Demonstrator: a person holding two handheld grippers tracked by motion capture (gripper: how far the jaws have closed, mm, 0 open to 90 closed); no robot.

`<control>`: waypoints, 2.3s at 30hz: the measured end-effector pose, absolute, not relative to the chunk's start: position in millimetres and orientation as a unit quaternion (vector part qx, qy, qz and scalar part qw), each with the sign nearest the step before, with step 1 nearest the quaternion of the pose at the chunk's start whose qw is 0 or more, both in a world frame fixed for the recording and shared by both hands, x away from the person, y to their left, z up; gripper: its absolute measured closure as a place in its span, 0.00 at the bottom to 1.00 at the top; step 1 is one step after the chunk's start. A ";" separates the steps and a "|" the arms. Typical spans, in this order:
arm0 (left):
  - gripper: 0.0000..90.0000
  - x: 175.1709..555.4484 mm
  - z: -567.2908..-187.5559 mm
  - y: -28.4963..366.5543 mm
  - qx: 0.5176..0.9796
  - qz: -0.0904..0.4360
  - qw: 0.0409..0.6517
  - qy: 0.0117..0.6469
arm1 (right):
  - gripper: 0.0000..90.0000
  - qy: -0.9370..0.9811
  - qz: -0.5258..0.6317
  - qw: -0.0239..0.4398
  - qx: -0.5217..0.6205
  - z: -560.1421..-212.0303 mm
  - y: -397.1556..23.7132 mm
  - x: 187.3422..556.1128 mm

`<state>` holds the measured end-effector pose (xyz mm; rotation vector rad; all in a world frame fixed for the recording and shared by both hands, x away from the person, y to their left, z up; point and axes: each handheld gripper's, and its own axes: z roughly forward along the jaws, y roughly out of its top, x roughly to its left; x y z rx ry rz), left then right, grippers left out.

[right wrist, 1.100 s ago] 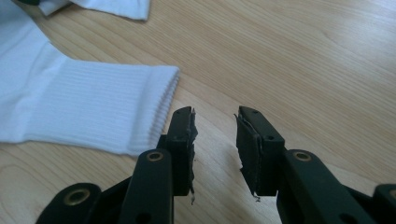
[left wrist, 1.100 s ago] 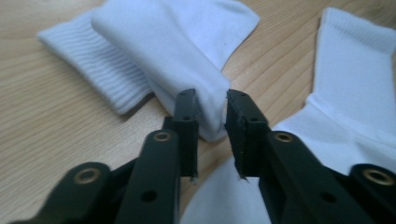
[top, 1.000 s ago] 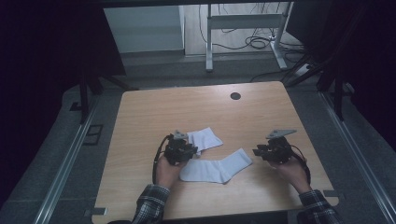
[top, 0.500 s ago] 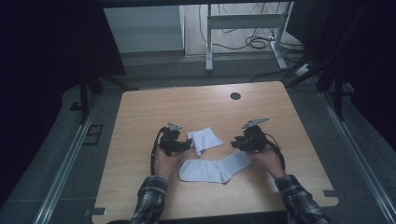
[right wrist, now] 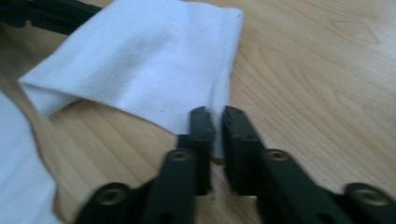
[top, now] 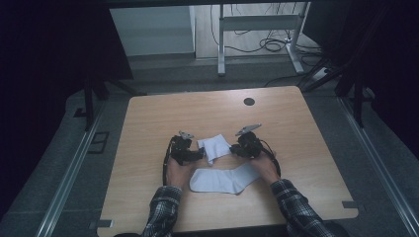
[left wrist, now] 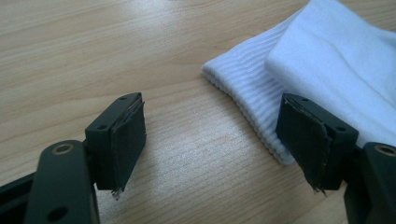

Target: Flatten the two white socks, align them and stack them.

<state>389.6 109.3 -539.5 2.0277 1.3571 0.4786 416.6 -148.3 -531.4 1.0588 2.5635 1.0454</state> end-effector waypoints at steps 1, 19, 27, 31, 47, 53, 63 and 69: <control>0.27 389.6 -539.5 109.3 0.772 0.182 0.322 0.517 | 0.95 0.863 0.348 0.089 0.355 -530.5 -148.2 415.5; 0.28 387.8 -535.4 119.5 0.777 0.200 0.297 0.517 | 0.79 0.853 0.343 0.134 0.369 -481.8 -188.7 413.7; 0.26 387.1 -524.0 100.3 0.779 0.193 0.325 0.500 | 0.63 0.863 0.370 0.090 0.331 -483.4 -153.2 398.7; 0.26 384.7 -525.3 101.3 0.778 0.193 0.325 0.502 | 0.55 0.867 0.365 0.091 0.326 -489.0 -138.0 395.3; 0.21 395.2 -520.3 79.0 0.778 0.173 0.352 0.491 | 0.94 0.855 0.365 0.080 0.359 -488.7 -159.0 403.9; 0.20 407.1 -526.5 51.9 0.796 0.170 0.331 0.477 | 0.93 0.843 0.389 0.064 0.366 -469.3 -184.4 404.0; 0.21 407.6 -533.0 56.7 0.811 0.187 0.282 0.478 | 0.81 0.822 0.363 0.117 0.422 -477.1 -227.2 417.3; 0.21 403.5 -534.3 72.0 0.799 0.175 0.295 0.494 | 0.77 0.808 0.353 0.122 0.456 -485.1 -248.2 423.3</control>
